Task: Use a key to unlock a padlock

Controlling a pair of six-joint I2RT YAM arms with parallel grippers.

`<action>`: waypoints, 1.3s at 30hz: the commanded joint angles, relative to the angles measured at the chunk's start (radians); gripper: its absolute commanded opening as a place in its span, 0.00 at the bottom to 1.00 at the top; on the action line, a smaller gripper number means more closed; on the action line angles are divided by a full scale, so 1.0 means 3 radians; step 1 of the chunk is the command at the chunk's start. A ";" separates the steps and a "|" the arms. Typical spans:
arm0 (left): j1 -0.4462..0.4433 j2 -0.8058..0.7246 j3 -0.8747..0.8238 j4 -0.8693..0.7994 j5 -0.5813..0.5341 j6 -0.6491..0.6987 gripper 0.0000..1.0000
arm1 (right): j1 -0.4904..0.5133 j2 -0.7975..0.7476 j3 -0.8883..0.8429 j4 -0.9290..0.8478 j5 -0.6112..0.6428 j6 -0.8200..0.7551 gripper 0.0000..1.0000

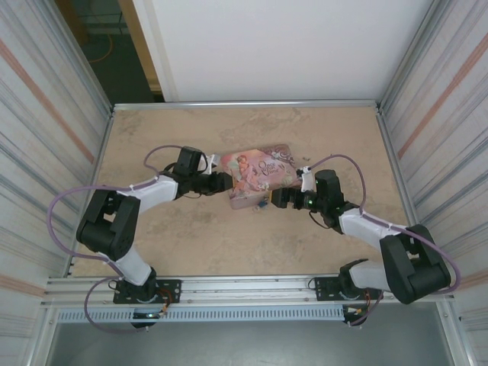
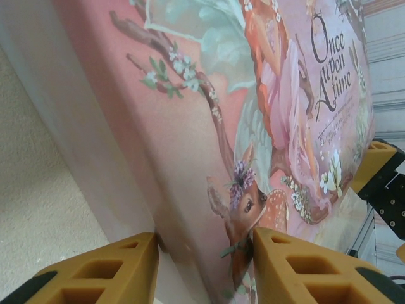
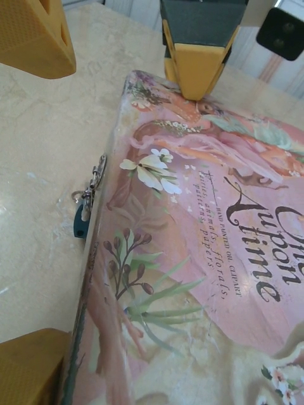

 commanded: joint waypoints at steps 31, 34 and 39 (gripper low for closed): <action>0.0076 -0.0866 0.0227 -0.0557 0.0057 -0.0010 0.36 | -0.0206 -0.0514 -0.0468 0.0496 -0.0189 -0.0171 0.97; 0.0013 -0.0764 0.0376 -0.0569 0.0123 -0.0016 0.33 | -0.0203 -0.0390 -0.0482 0.0673 -0.0245 -0.0094 0.97; -0.0126 -0.0559 0.0583 -0.0598 0.0149 -0.0009 0.31 | -0.0165 -0.0160 -0.0491 0.0937 -0.0272 -0.0008 0.95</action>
